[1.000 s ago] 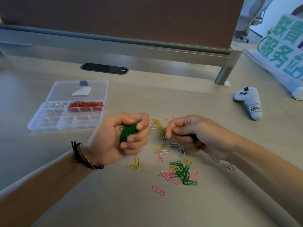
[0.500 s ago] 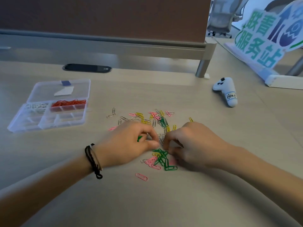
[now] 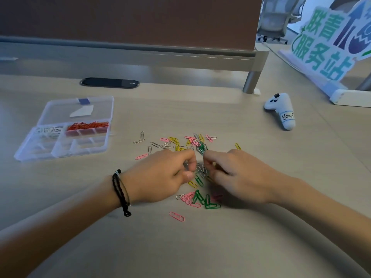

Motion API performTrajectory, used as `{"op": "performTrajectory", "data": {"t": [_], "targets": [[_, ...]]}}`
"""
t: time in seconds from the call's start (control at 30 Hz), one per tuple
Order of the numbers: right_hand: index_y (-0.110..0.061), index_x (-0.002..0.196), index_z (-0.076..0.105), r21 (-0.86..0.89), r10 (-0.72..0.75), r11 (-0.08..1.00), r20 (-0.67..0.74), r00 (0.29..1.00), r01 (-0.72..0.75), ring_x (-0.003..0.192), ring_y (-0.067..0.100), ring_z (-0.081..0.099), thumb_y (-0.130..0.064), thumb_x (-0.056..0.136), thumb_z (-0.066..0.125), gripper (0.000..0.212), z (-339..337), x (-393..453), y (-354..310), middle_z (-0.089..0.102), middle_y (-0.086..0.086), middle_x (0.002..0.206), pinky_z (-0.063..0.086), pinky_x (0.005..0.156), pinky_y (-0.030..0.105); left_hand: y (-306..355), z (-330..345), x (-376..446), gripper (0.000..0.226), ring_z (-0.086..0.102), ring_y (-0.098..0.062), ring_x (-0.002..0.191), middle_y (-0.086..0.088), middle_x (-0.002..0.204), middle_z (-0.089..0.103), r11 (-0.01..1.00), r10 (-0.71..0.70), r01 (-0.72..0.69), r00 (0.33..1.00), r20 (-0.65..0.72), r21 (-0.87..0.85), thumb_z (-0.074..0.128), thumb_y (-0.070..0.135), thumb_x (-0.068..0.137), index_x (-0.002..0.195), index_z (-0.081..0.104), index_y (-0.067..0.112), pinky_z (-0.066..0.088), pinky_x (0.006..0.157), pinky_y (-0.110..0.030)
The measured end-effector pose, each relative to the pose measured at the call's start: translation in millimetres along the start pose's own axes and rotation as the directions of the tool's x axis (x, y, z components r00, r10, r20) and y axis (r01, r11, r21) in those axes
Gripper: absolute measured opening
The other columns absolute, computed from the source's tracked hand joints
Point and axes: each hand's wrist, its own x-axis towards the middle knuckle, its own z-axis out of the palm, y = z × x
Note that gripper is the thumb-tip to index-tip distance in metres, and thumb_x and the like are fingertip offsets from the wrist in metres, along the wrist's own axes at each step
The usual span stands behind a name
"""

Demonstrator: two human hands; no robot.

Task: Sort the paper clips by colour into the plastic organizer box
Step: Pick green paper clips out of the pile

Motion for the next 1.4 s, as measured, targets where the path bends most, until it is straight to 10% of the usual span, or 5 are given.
{"op": "performTrajectory", "data": {"t": [0.33, 0.43, 0.6, 1.03, 1.4], "targets": [[-0.008, 0.06, 0.046, 0.939, 0.173, 0.106, 0.306, 0.936, -0.327, 0.045, 0.014, 0.008, -0.011, 0.086, 0.038, 0.027, -7.7, 8.4, 4.1, 0.031, 0.003, 0.047, 0.003, 0.047, 0.027, -15.4, -11.2, 1.1, 0.017, 0.017, -0.009, 0.044, 0.001, 0.058, 0.022, -0.19, 0.143, 0.265, 0.96, 0.241, -0.945, 0.028, 0.019, 0.089, 0.079, 0.039, 0.015, 0.008, 0.037, -0.022], [-0.009, 0.059, 0.042, 0.94, 0.174, 0.05, 0.323, 0.93, -0.336, 0.047, 0.013, 0.008, -0.014, 0.076, 0.037, 0.019, -6.1, 14.5, 3.4, 0.033, 0.003, 0.046, -0.002, 0.048, 0.028, -16.2, -14.5, 3.0, 0.029, 0.018, -0.009, 0.043, -0.002, 0.058, 0.029, -0.112, 0.005, 0.275, 0.961, 0.276, -0.955, 0.029, 0.026, 0.094, 0.071, 0.04, 0.012, 0.007, 0.037, -0.019], [-0.011, 0.066, 0.067, 0.142, 0.25, 0.957, 0.033, 0.968, -0.252, 0.059, 0.014, 0.052, -0.026, 0.084, 0.064, 0.024, -2.6, 24.3, -12.4, 0.06, 0.004, 0.059, 0.043, 0.056, 0.032, -10.6, -16.7, -2.5, 0.035, 0.024, -0.006, 0.037, -0.002, 0.059, 0.034, 0.19, -0.191, 0.38, 0.919, 0.345, -0.905, 0.048, 0.031, 0.096, 0.066, 0.044, 0.015, 0.009, 0.034, -0.016], [-0.017, 0.065, 0.026, -0.652, 0.027, 0.758, 0.056, 0.998, 0.016, 0.07, 0.03, 0.039, -0.017, 0.09, 0.055, 0.039, -8.0, 20.6, -43.2, 0.04, 0.004, 0.072, 0.031, 0.062, 0.033, 4.6, -9.2, -13.4, 0.008, 0.062, -0.014, 0.066, 0.004, 0.072, 0.068, 0.939, -0.036, 0.031, 0.999, -0.009, -0.342, 0.068, 0.025, 0.092, 0.088, 0.075, 0.027, 0.051, 0.066, -0.035], [-0.011, 0.07, 0.049, 0.132, 0.163, 0.979, -0.035, 0.986, -0.157, 0.056, 0.012, 0.036, -0.025, 0.089, 0.05, 0.024, -11.2, 2.2, -1.8, 0.04, -0.006, 0.054, 0.033, 0.058, 0.034, 19.1, 3.5, -5.6, 0.02, 0.059, -0.008, 0.084, 0.012, 0.088, 0.072, 0.941, 0.159, -0.176, 0.984, 0.08, 0.29, 0.054, 0.044, 0.096, 0.112, 0.066, 0.041, 0.045, 0.077, -0.031]]}}
